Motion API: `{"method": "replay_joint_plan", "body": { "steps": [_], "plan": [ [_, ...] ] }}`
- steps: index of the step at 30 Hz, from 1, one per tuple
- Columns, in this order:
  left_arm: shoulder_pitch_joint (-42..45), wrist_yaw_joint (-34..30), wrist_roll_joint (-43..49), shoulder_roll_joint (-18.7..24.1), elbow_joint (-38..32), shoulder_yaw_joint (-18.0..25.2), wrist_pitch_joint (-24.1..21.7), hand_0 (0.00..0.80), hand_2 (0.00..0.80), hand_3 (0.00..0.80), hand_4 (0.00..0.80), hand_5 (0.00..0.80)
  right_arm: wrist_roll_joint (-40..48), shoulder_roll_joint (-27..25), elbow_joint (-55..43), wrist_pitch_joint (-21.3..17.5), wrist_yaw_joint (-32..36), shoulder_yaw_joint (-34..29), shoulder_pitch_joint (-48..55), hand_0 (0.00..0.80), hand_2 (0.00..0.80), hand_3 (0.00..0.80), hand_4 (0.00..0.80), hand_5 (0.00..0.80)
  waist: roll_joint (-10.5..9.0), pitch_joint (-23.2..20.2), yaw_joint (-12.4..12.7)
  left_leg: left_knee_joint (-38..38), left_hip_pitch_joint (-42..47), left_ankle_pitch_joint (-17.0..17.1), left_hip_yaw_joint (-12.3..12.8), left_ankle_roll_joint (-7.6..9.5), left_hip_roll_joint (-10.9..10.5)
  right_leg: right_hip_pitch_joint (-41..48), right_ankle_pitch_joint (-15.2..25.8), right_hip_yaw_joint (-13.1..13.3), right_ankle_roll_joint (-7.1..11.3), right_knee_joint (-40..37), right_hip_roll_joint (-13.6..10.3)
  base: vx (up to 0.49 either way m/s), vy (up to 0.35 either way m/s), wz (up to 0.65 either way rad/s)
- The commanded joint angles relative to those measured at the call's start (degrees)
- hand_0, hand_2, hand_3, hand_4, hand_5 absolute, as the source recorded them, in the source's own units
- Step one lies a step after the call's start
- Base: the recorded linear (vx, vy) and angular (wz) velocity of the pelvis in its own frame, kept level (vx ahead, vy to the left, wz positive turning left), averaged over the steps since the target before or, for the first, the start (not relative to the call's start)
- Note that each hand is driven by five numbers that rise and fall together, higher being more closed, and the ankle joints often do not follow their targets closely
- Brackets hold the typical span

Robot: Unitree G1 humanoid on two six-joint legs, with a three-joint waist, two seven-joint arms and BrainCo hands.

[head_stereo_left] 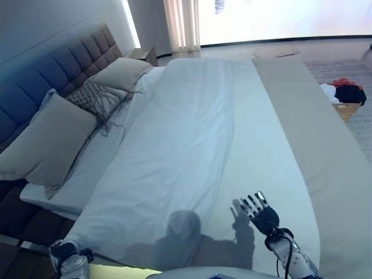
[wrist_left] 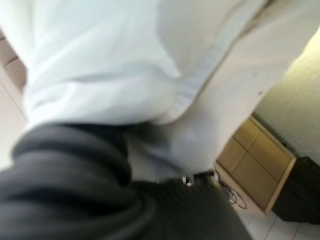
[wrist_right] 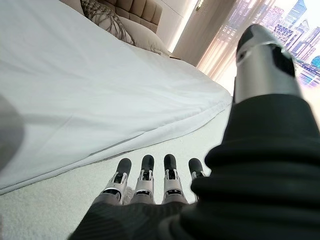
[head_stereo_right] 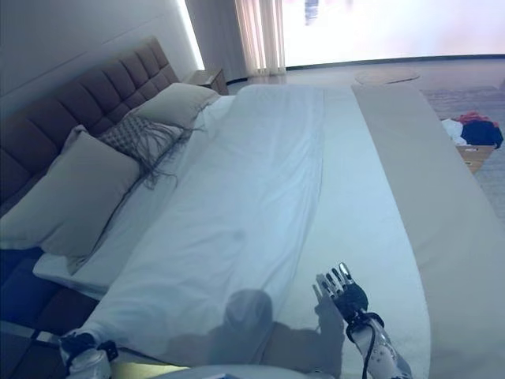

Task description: Make the bed neatly

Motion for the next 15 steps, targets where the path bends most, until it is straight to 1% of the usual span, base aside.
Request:
{"method": "replay_joint_plan", "body": {
  "steps": [1, 3, 4, 7, 8, 10, 13, 14, 15],
  "plan": [
    [5.5, 5.31, -2.18, 6.0, 5.1, 2.11, 2.71, 0.8, 0.8, 0.8, 0.8, 0.8, -0.97, 4.0, -0.01, -0.38, 0.98, -2.77, -3.36, 0.0, 0.0, 0.0, 0.0, 0.0, -4.51, 2.47, 4.71, -0.23, -1.83, -0.99, 1.02, -1.41, -1.38, 4.94, 21.73, 1.19, 8.33, -21.08, -3.59, -0.018, 0.039, 0.01],
    [6.0, 6.15, 0.71, 6.25, 7.49, 1.66, 3.82, 0.8, 0.8, 0.8, 0.8, 0.8, -0.77, 3.58, -0.15, -0.28, 1.03, -2.97, -3.89, 0.0, 0.0, 0.0, 0.0, 0.0, -4.59, 2.53, 5.01, 0.06, -2.05, -1.04, 0.87, -1.51, -1.34, 4.73, 21.69, 0.86, 8.38, -20.71, -3.84, -0.015, 0.044, 0.0],
    [6.28, 6.48, 2.8, 6.33, 8.76, 0.89, 5.79, 0.8, 0.8, 0.8, 0.8, 0.8, -0.71, 3.35, -0.26, -0.13, 0.93, -3.03, -4.24, 0.0, 0.0, 0.0, 0.0, 0.0, -4.55, 2.56, 5.14, 0.31, -2.21, -1.07, 0.75, -1.57, -1.34, 4.57, 21.64, 0.73, 8.34, -20.41, -3.97, -0.016, 0.048, 0.0],
    [7.38, 7.66, 5.37, 6.17, 10.5, -0.41, 8.59, 0.8, 0.8, 0.8, 0.8, 0.8, -0.65, 2.82, -0.92, 0.61, 0.46, -3.23, -4.42, 0.0, 0.0, 0.0, 0.0, 0.0, -4.38, 2.58, 5.37, 0.48, -2.39, -1.15, 0.33, -1.5, -1.52, 4.41, 21.61, 0.68, 8.22, -20.27, -4.0, -0.011, 0.054, -0.01],
    [7.9, 8.4, 7.81, 6.27, 11.15, -0.94, 9.85, 0.8, 0.8, 0.8, 0.8, 0.8, -0.69, 2.58, -1.16, 0.99, 0.17, -3.2, -4.48, 0.0, 0.0, 0.0, 0.0, 0.0, -4.21, 2.55, 5.45, 0.44, -2.37, -1.15, 0.21, -1.47, -1.58, 4.44, 21.55, 0.69, 8.15, -20.33, -3.94, -0.008, 0.066, -0.02],
    [8.5, 8.93, 10.86, 6.63, 11.53, -2.35, 12.53, 0.8, 0.8, 0.8, 0.8, 0.8, -0.62, 2.01, -1.34, 1.26, -0.13, -3.05, -4.65, 0.0, 0.0, 0.0, 0.0, 0.0, -3.87, 2.55, 5.49, 0.23, -2.39, -1.06, 0.09, -1.42, -1.64, 4.35, 21.57, 0.81, 8.07, -20.49, -3.81, -0.016, 0.071, -0.02],
    [9.03, 7.75, 12.45, 7.63, 11.61, -3.18, 15.19, 0.8, 0.8, 0.8, 0.8, 0.8, -0.69, 1.36, -0.69, 1.01, 0.42, -2.89, -4.78, 0.0, 0.0, 0.0, 0.0, 0.0, -3.29, 2.56, 5.45, 0.31, -2.68, -0.92, -0.08, -1.5, -1.72, 4.0, 21.57, 0.95, 8.06, -20.42, -3.75, -0.021, 0.07, -0.02],
    [8.98, 7.26, 13.87, 8.03, 11.89, -3.38, 15.43, 0.546, 0.546, 0.546, 0.546, 0.546, -0.69, 1.2, -0.15, 0.77, 0.68, -2.69, -4.91, 0.0, 0.0, 0.0, 0.0, 0.0, -3.12, 2.54, 5.45, 0.42, -2.8, -0.89, -0.13, -1.54, -1.74, 3.9, 21.56, 0.96, 8.08, -20.34, -3.8, -0.016, 0.068, -0.04],
    [9.02, 6.7, 15.18, 8.34, 11.82, -3.8, 15.92, 0.257, 0.257, 0.257, 0.257, 0.257, -0.66, 1.01, -0.01, 0.7, 0.86, -2.57, -4.95, 0.0, 0.0, 0.0, 0.0, 0.0, -2.94, 2.57, 5.44, 0.45, -2.9, -0.85, -0.23, -1.55, -1.78, 3.76, 21.55, 0.98, 8.1, -20.24, -3.85, -0.016, 0.065, -0.03]
  ]
}}
